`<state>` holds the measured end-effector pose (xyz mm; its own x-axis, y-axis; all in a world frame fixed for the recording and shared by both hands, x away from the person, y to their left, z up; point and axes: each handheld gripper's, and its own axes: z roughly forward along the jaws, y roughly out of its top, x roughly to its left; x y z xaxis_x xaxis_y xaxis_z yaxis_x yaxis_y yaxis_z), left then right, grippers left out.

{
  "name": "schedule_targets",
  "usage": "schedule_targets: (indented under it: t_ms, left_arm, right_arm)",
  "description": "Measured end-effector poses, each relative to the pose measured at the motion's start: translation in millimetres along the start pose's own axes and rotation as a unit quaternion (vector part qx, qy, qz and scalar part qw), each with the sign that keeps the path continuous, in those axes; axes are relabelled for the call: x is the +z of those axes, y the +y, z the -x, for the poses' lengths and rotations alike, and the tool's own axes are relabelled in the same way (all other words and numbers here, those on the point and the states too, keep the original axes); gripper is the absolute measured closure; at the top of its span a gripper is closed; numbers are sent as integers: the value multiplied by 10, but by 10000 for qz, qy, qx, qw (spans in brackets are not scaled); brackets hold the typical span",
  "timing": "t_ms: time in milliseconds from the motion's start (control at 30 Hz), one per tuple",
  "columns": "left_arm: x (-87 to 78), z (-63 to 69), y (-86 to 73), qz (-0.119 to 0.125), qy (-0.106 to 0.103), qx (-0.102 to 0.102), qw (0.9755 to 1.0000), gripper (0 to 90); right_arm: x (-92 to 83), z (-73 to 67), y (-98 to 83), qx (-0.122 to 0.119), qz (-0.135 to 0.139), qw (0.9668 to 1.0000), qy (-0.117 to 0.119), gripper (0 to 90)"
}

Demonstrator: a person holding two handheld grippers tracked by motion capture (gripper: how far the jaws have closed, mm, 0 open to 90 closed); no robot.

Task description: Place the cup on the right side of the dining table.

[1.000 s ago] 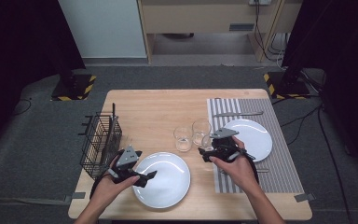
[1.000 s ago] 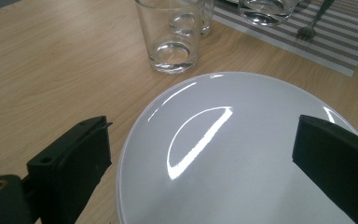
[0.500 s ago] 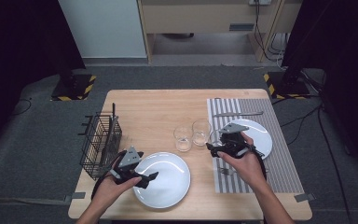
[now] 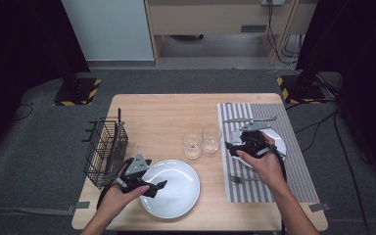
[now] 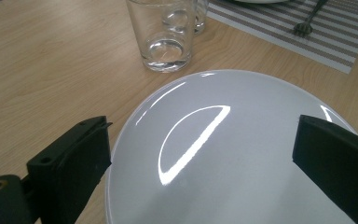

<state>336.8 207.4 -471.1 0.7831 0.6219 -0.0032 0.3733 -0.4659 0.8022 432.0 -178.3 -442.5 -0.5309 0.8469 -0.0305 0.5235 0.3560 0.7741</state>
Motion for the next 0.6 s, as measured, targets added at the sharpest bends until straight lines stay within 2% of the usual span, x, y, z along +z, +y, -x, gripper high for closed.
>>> schedule_targets:
  t_ms: [267, 367, 600]
  left_arm:
    - [20, -11, 1, 13, -52, -42, 10000, 35]
    - [29, -11, -5, -3, -78, -29, 10000, 36]
    - [19, -40, -13, 28, -91, -76, 9999, 36]
  right_arm:
    - [158, 142, 107, 114, -45, 9998, -145, 193]
    - [222, 199, 177, 225, -24, 9996, -181, 193]
    - [363, 311, 352, 258, -38, 9992, -317, 193]
